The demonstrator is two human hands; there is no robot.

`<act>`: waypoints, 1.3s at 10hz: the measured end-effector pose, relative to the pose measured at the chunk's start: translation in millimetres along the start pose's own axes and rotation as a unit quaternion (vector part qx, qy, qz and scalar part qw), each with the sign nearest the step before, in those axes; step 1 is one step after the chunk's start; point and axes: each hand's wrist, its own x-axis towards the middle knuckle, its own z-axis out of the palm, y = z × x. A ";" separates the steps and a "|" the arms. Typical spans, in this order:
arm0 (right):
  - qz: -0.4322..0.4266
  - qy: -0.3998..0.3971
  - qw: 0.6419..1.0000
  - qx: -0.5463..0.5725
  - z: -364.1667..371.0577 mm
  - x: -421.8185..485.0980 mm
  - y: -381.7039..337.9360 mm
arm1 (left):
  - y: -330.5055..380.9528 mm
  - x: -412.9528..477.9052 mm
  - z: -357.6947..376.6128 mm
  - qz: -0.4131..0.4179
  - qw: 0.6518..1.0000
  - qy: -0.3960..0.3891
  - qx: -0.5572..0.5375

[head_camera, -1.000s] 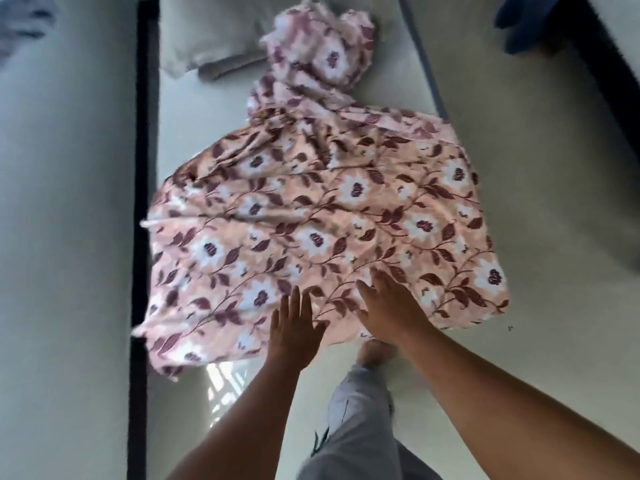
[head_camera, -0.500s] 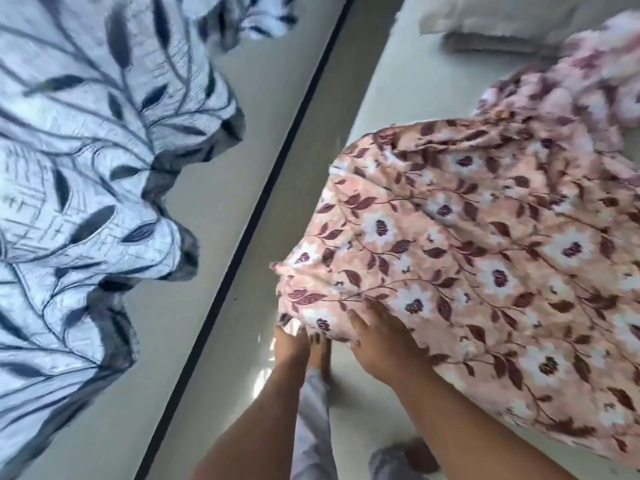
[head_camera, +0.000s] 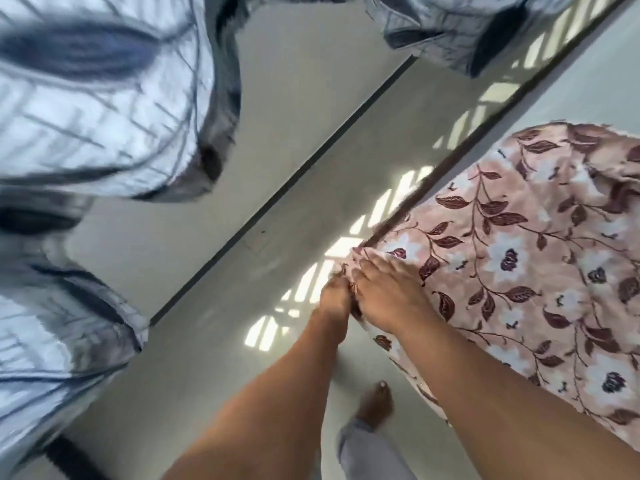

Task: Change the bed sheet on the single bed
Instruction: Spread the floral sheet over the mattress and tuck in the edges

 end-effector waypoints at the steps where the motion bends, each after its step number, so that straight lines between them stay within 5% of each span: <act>1: -0.001 -0.046 0.998 -0.036 -5.6 10.4 -4.1 | -37.0 54.4 -12.0 0.013 0.983 0.056 0.172; 3: -0.025 -0.141 0.984 -0.110 -26.9 44.1 -5.6 | 0.4 33.1 -10.8 0.067 0.989 0.016 0.128; 6: 0.060 -0.242 0.960 -0.125 -23.3 102.6 0.6 | 13.5 55.7 -12.5 -0.005 0.998 -0.023 0.063; 10: 0.036 -0.225 0.969 -0.094 -41.6 95.3 13.0 | 42.7 63.1 -0.7 -0.046 0.982 -0.067 0.168; 12: 0.011 -0.198 0.975 -0.101 -29.9 92.9 18.3 | 67.5 76.7 11.5 -0.042 0.928 0.028 0.368; 13: 0.010 -0.195 0.976 -0.098 -28.2 92.7 19.7 | 61.0 88.2 8.3 -0.045 0.918 0.103 0.380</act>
